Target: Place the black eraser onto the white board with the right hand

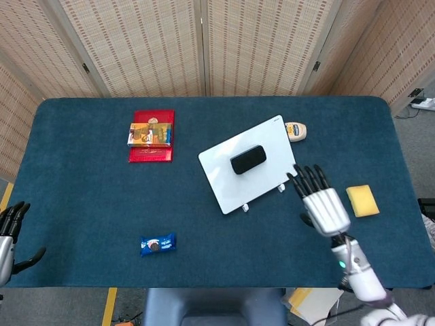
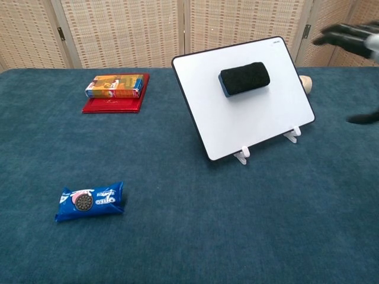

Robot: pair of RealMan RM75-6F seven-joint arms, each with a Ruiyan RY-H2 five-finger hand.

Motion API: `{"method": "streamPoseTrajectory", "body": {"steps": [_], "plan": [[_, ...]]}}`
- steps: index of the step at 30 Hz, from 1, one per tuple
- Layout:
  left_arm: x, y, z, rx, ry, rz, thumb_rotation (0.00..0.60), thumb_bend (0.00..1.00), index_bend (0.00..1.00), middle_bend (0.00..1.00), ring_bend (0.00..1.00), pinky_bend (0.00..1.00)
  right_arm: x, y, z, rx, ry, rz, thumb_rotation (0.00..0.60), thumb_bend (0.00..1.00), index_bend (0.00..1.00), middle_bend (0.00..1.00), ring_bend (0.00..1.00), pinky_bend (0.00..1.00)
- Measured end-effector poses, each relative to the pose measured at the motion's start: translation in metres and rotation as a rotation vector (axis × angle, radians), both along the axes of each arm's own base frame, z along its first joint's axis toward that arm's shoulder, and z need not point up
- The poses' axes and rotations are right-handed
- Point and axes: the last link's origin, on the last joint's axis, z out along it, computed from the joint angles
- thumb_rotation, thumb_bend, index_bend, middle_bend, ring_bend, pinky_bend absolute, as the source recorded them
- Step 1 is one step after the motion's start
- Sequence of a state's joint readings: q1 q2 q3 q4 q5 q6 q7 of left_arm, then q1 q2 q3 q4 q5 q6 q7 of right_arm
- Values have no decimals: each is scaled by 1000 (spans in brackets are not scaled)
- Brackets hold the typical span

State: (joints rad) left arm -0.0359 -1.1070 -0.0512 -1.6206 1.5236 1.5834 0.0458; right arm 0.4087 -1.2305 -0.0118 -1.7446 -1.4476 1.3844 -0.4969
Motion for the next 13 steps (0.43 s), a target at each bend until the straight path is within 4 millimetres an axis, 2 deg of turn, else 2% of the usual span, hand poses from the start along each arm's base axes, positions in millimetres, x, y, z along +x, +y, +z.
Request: {"method": "streamPoseTrajectory", "body": {"steps": [3,9,13], "plan": [[0,-1,0,6,3,-1,600,228,87,105,113,43,-28,33,15,9,22,-89,600,184,0,0,0,0],[0,0,-1,6,11,4,600,227,87,105,113,44,-63,61,28,-58,-14,-143,600,184,0,0,0,0],[1,-1,-1,9,8,-2,600,228,87,105,113,44,-68,75,34,-89,-55,-132,600,184,0,0,0,0]]}}
